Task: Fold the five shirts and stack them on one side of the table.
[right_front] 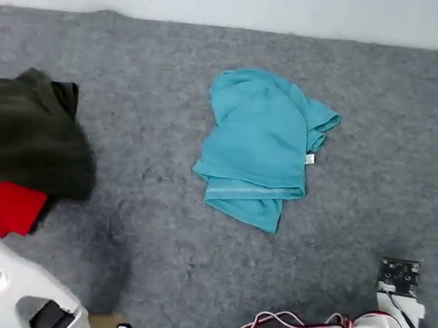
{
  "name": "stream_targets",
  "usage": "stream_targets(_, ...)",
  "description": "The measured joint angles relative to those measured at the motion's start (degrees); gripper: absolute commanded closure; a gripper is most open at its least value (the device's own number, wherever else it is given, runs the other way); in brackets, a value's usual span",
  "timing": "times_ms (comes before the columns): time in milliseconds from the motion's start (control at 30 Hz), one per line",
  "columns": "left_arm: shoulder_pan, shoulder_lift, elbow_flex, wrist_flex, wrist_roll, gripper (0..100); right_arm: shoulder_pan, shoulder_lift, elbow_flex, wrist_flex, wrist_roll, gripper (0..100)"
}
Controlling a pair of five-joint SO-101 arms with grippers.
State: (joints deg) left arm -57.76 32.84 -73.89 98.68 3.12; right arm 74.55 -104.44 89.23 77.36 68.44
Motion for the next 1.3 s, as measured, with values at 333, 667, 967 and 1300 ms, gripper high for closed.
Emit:
stream_targets(333, 3.6, 0.18, -4.22, 0.26, 3.69, 65, 0.0, 0.0, 0.0, 0.0, 0.0, 84.7)
stream_targets(667, 3.6, -2.29, -18.55, -2.2, 6.86, 65, 0.0, 0.0, 0.0, 0.0, 0.0, 84.7)
stream_targets(967, 22.33, -9.41, -15.3, 0.35, 4.4, 73, 0.0, 0.0, 0.62, -0.09, 0.09, 84.7)
stream_targets(1300, 60.04, -12.75, 26.02, 0.26, 7.91, 74, 0.35, 0.0, 0.7, -0.09, 0.09, 84.7)
